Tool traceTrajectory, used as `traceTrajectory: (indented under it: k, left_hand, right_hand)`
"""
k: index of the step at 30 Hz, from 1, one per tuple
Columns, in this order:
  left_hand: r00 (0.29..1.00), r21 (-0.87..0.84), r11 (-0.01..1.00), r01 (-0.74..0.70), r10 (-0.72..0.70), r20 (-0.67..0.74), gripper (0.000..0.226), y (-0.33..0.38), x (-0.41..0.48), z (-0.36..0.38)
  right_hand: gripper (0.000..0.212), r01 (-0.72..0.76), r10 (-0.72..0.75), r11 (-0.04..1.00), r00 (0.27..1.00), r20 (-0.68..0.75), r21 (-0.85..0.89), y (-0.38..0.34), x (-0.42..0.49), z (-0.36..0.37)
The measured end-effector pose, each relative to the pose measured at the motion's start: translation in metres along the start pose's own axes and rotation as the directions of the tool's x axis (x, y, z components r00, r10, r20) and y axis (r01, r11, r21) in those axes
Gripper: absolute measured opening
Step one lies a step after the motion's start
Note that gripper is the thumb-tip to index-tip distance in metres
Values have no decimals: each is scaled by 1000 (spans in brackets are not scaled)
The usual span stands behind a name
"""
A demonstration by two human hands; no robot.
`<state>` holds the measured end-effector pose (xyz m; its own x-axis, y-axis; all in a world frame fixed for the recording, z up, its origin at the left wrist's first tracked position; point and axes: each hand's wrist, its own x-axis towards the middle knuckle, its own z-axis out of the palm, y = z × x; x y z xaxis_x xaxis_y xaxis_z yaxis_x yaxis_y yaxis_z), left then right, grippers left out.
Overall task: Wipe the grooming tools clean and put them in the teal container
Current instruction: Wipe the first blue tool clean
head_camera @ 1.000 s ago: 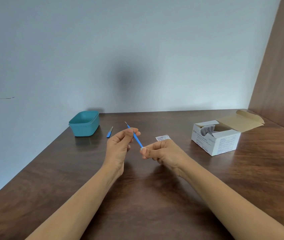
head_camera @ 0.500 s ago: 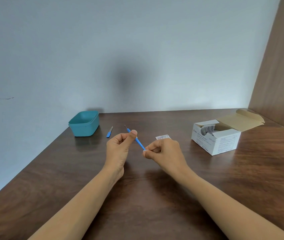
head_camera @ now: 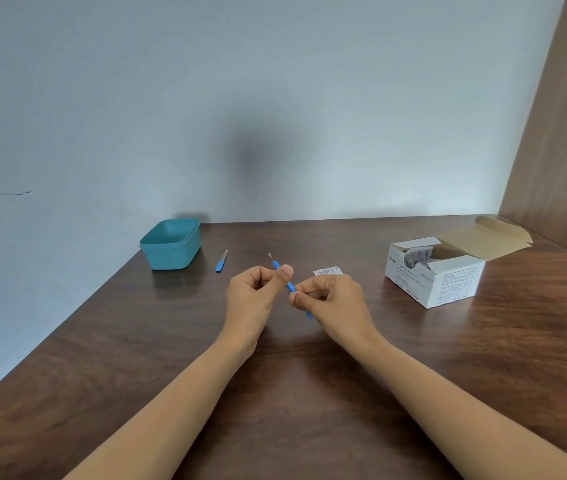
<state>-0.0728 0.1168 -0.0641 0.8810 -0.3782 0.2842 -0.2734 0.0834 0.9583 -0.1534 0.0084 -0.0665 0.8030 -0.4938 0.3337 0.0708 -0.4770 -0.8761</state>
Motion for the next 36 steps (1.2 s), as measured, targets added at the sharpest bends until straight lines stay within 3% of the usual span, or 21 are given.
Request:
traceTrajectory:
  k: [5,9,12,17,30,36]
  left_hand:
    - [989,51,994,-95,89,121,17,5,-1,-2]
    - [985,222,966,-134,106,134,32,-1,0,-3]
    - [958,344,924,-167,69,278,29,-3,-5,0]
    - [901,359,893,-271,104,421,21,1,-14,4]
    - [859,487,791,-369,90,504,23,6,-19,8]
    - [857,490,792,-365,80,509,25,8,-19,7]
  right_hand:
    - [5,-54,48,974,998,31,221,-2,4,-2]
    - [15,-185,207,820,978,21,541,-10,10,-11]
    - [8,-280,307,713,949,73,642,-5,14,-14]
    - [9,-376,351,670,920,173,640,-1,14,-11]
    - [2,-357,490,575,871,39,736,10,30,-29]
    - [21,-353,534,552,846,5,756,13,35,-34]
